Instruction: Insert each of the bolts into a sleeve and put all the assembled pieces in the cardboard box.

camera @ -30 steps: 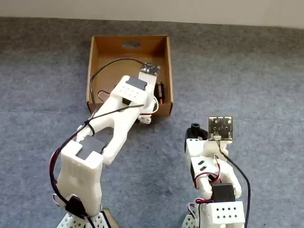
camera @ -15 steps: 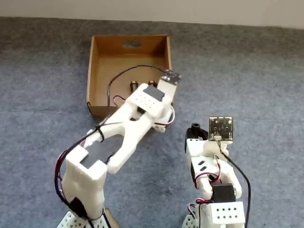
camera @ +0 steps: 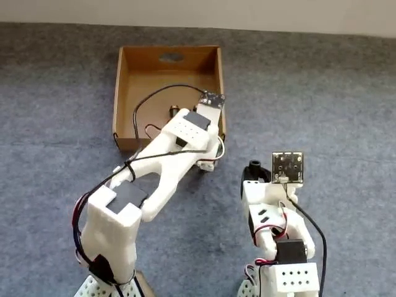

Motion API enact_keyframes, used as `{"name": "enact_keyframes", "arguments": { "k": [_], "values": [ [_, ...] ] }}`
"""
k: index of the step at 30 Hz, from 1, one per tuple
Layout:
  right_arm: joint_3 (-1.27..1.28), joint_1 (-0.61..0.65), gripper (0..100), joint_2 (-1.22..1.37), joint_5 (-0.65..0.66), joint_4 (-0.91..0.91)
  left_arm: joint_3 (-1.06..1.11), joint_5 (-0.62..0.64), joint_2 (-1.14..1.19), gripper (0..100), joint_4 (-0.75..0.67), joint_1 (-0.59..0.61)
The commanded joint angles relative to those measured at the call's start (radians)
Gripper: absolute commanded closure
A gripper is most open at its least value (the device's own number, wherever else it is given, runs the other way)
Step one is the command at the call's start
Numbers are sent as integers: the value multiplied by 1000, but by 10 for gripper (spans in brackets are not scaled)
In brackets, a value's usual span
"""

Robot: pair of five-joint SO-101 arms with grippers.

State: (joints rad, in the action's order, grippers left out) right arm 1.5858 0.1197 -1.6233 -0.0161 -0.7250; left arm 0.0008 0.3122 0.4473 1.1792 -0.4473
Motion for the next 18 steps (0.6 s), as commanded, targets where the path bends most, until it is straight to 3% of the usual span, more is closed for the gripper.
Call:
{"name": "enact_keyframes", "arguments": {
  "k": [1, 18],
  "values": [
    [-8, 4, 993, -15, -5, 13, -7, 6, 13, 875, -51, 22],
    [-8, 4, 993, -15, -5, 13, -7, -12, -16, 877, -60, 38]
  ]
}}
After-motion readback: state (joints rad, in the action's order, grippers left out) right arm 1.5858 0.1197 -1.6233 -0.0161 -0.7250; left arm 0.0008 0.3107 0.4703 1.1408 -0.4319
